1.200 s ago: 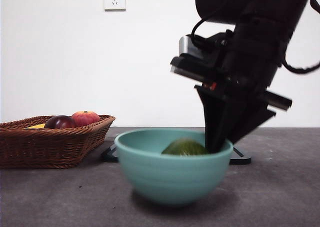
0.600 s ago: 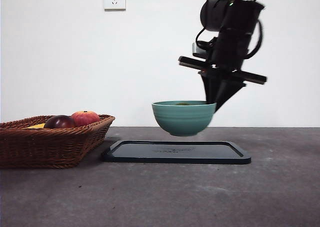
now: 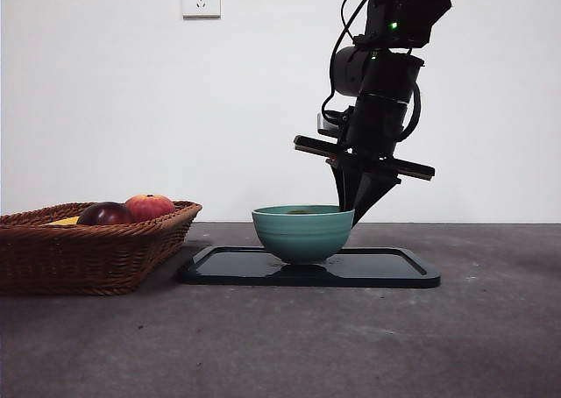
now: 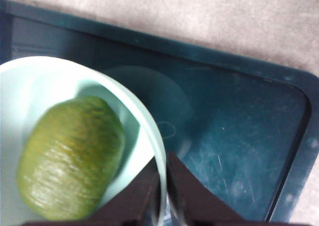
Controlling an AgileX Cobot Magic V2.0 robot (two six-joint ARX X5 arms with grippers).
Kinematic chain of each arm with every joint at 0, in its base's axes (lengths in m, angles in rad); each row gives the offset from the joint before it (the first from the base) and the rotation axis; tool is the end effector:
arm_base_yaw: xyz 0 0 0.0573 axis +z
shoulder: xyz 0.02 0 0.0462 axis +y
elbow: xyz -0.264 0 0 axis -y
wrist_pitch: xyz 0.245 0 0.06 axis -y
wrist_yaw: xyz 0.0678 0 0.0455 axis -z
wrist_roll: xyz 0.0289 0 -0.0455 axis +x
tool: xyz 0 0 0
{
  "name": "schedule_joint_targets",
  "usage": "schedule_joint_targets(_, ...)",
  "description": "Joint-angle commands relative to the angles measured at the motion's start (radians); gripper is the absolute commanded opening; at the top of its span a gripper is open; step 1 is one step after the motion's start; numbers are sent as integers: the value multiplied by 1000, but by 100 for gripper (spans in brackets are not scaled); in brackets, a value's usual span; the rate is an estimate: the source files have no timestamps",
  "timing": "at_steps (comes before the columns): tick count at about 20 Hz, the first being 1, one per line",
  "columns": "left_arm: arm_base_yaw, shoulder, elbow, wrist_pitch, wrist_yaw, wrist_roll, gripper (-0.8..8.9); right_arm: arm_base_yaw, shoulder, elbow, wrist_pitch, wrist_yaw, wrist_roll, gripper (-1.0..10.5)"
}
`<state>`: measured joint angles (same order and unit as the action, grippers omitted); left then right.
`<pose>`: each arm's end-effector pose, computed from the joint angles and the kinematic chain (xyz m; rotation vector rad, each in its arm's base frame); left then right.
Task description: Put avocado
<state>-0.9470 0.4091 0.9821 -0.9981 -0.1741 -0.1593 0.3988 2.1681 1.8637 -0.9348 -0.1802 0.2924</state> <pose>0.0267 -0.0286 0.3521 0.0820 0.4275 -0.7277 0.4141 0.1801 0.2146 0.1101 1.3067 0.3150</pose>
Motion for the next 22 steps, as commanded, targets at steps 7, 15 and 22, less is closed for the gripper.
schedule_joint_targets(7,-11,2,10,42,-2,-6,593,0,24,32,12,36,-14,329)
schedule_joint_targets(15,-11,2,10,3,-2,16,593,-17,-205,210,-322,264,-66,528)
schedule_joint_targets(22,-11,2,10,0,-2,16,593,65,-623,-65,-359,422,-66,528)
